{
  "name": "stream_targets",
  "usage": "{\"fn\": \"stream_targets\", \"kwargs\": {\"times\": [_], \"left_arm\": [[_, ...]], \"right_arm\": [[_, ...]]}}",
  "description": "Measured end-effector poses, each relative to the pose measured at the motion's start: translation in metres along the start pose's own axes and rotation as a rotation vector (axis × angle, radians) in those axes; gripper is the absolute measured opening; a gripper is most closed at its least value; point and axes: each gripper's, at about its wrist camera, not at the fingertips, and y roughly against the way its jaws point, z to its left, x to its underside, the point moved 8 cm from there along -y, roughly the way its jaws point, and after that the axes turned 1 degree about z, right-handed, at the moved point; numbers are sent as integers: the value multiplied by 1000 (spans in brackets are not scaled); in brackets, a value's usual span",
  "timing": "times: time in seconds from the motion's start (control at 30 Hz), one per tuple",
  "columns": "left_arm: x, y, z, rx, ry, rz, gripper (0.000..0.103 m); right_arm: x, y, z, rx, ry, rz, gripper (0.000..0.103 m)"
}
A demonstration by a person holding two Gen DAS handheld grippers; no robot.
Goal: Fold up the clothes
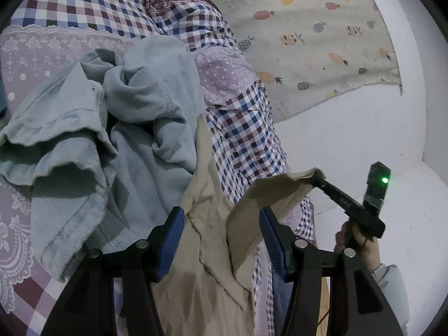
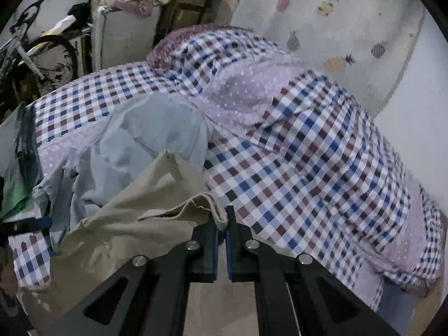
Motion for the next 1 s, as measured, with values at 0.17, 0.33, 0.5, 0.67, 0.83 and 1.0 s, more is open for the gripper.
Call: {"fn": "stream_targets", "kwargs": {"times": [0.17, 0.33, 0.5, 0.67, 0.83, 1.0], "left_arm": [[0, 0, 1, 7, 12, 0, 59], [-4, 2, 4, 16, 37, -11, 59], [-10, 8, 6, 17, 43, -25, 59], [-15, 15, 9, 20, 49, -39, 59], [-16, 19, 9, 20, 46, -41, 59], [-17, 22, 9, 16, 38, -45, 59]], "right_arm": [[-8, -20, 10, -5, -76, 19, 2], [-10, -42, 50, -42, -138, 63, 3], [20, -69, 125, -89, -18, 163, 3], [51, -70, 172, -185, 59, 214, 11], [54, -42, 178, -307, 52, 159, 45], [57, -13, 112, -279, -108, 72, 51]]}}
